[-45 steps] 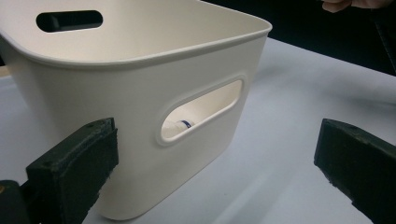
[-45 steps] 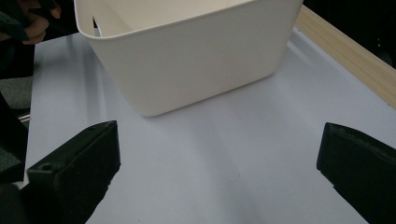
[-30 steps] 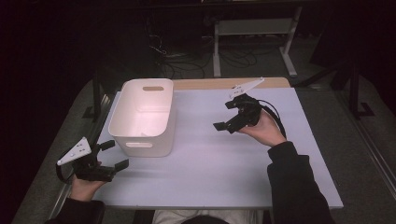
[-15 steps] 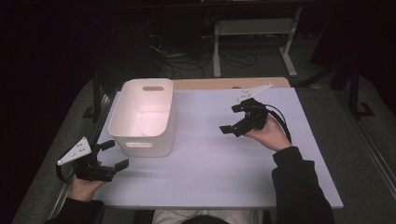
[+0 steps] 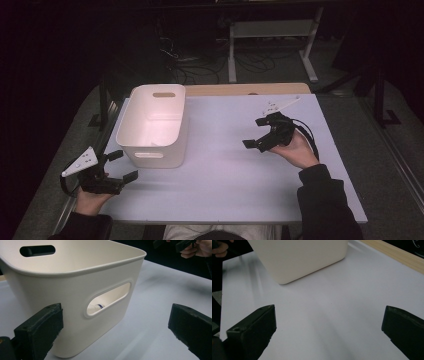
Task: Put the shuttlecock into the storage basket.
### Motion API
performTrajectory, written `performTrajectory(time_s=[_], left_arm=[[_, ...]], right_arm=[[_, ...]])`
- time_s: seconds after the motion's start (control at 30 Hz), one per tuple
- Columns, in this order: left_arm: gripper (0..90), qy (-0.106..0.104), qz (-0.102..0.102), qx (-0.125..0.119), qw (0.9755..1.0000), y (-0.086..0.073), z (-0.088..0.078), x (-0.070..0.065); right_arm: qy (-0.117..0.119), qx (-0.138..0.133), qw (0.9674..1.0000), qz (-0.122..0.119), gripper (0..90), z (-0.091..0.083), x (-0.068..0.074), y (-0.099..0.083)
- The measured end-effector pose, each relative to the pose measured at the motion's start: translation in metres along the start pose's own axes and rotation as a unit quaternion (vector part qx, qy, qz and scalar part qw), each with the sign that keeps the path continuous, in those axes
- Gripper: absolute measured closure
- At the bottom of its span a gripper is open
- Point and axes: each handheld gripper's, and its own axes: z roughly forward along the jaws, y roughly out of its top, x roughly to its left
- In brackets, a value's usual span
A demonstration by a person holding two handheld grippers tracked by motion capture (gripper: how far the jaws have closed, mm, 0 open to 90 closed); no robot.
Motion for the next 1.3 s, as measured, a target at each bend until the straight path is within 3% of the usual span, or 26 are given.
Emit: performTrajectory(time_s=[0.93,1.3], left_arm=[[0.0,0.000,0.000,0.002,1.0000,0.000,0.000,0.000],[0.0,0.000,0.000,0.001,1.0000,0.000,0.000,0.000]], right_arm=[[-0.008,-0.020,0.9989,0.041,0.0,-0.020,-0.001,-0.044],[-0.017,-0.030,0.9983,0.046,0.0,-0.026,0.003,-0.059]])
